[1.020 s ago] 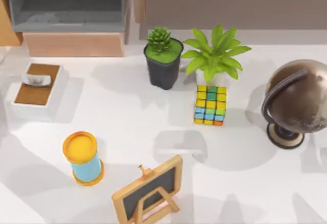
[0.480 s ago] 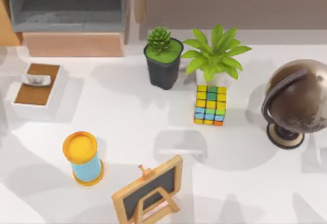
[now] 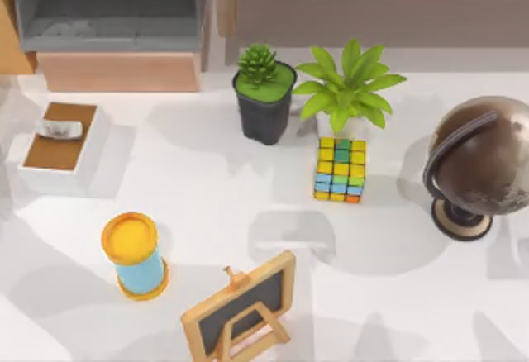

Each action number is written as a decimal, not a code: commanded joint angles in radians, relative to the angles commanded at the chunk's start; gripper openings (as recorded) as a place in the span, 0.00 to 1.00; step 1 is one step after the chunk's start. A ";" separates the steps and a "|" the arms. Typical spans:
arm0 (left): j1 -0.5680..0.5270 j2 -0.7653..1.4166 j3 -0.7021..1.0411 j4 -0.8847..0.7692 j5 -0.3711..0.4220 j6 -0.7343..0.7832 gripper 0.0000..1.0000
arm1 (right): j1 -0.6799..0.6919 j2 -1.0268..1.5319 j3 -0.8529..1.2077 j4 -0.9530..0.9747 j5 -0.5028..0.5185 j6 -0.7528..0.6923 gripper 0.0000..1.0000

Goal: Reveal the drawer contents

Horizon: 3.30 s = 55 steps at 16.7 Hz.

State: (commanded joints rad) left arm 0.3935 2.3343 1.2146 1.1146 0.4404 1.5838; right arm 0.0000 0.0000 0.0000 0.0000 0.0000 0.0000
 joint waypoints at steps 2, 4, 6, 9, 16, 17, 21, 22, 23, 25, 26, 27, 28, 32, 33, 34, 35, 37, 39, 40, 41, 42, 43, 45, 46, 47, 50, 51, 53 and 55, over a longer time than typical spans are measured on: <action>0.004 0.009 -0.001 -0.009 0.000 -0.005 0.00 | 0.000 0.000 0.000 0.000 0.000 0.000 1.00; 0.010 -0.002 -0.017 0.002 0.003 -0.002 0.00 | 0.000 0.000 0.000 0.000 0.000 0.000 1.00; 0.023 -0.027 -0.071 0.030 0.017 -0.002 0.00 | 0.000 0.000 0.000 0.000 0.000 0.000 1.00; 0.051 -0.076 -0.185 0.088 0.044 -0.003 0.00 | 0.000 0.000 0.000 0.000 0.000 0.000 1.00; 0.072 -0.112 -0.274 0.134 0.067 -0.002 0.00 | 0.000 0.000 0.000 0.000 0.000 0.000 1.00; 0.075 -0.114 -0.277 0.138 0.068 0.000 0.00 | 0.000 0.000 0.000 0.000 0.000 0.000 1.00; 0.117 -0.161 -0.384 0.198 0.107 0.003 0.00 | 0.000 0.000 0.000 0.000 0.000 0.000 1.00; 0.131 -0.177 -0.430 0.218 0.121 0.002 0.00 | 0.000 0.000 0.000 0.000 0.000 0.000 1.00; 0.145 -0.193 -0.468 0.238 0.135 0.002 0.00 | 0.000 0.000 0.000 0.000 0.000 0.000 1.00; 0.164 -0.216 -0.512 0.266 0.155 0.004 0.00 | 0.000 0.000 0.000 0.000 0.000 0.000 1.00; 0.166 -0.217 -0.518 0.269 0.159 0.003 0.00 | 0.000 0.000 0.000 0.000 0.000 0.000 1.00; 0.166 -0.217 -0.518 0.269 0.159 0.003 0.00 | 0.000 0.000 0.000 0.000 0.000 0.000 1.00; 0.166 -0.217 -0.518 0.269 0.159 0.003 0.00 | 0.000 0.000 0.000 0.000 0.000 0.000 1.00; 0.189 -0.232 -0.552 0.294 0.181 0.009 0.00 | 0.000 0.000 0.000 0.000 0.000 0.000 1.00; 0.207 -0.243 -0.582 0.310 0.199 0.010 0.00 | 0.000 0.000 0.000 0.000 0.000 0.000 1.00; 0.226 -0.254 -0.615 0.328 0.218 0.010 0.00 | 0.000 0.000 0.000 0.000 0.000 0.000 1.00; 0.247 -0.268 -0.654 0.347 0.238 0.010 0.00 | 0.000 0.000 0.000 0.000 0.000 0.000 1.00; 0.281 -0.293 -0.712 0.380 0.271 0.011 0.00 | 0.000 0.000 0.000 0.000 0.000 0.000 1.00; 0.291 -0.298 -0.727 0.390 0.283 0.011 0.00 | 0.000 0.000 0.000 0.000 0.000 0.000 1.00; 0.291 -0.298 -0.727 0.390 0.283 0.011 0.00 | 0.000 0.000 0.000 0.000 0.000 0.000 1.00; 0.291 -0.298 -0.727 0.390 0.283 0.011 0.00 | 0.000 0.000 0.000 0.000 0.000 0.000 1.00; 0.291 -0.298 -0.727 0.390 0.283 0.011 0.00 | 0.000 0.000 0.000 0.000 0.000 0.000 1.00; 0.291 -0.298 -0.727 0.390 0.283 0.011 0.08 | 0.000 0.000 0.000 0.000 0.000 0.000 1.00; 0.291 -0.298 -0.727 0.390 0.283 0.011 0.23 | 0.000 0.000 0.000 0.000 0.000 0.000 1.00; 0.291 -0.298 -0.727 0.390 0.283 0.011 0.30 | 0.000 0.000 0.000 0.000 0.000 0.000 1.00; 0.291 -0.298 -0.727 0.390 0.283 0.011 0.38 | 0.000 0.000 0.000 0.000 0.000 0.000 1.00; 0.291 -0.298 -0.727 0.390 0.283 0.011 0.60 | 0.000 0.000 0.000 0.000 0.000 0.000 1.00; 0.291 -0.298 -0.727 0.390 0.283 0.011 0.68 | 0.000 0.000 0.000 0.000 0.000 0.000 1.00; 0.291 -0.298 -0.727 0.390 0.283 0.011 0.83 | 0.000 0.000 0.000 0.000 0.000 0.000 1.00; 0.291 -0.298 -0.727 0.390 0.283 0.011 0.98 | 0.000 0.000 0.000 0.000 0.000 0.000 1.00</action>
State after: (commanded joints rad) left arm 0.6841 2.0361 0.4876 1.5042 0.7235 1.5952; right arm 0.0000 0.0000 0.0000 0.0000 0.0000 0.0000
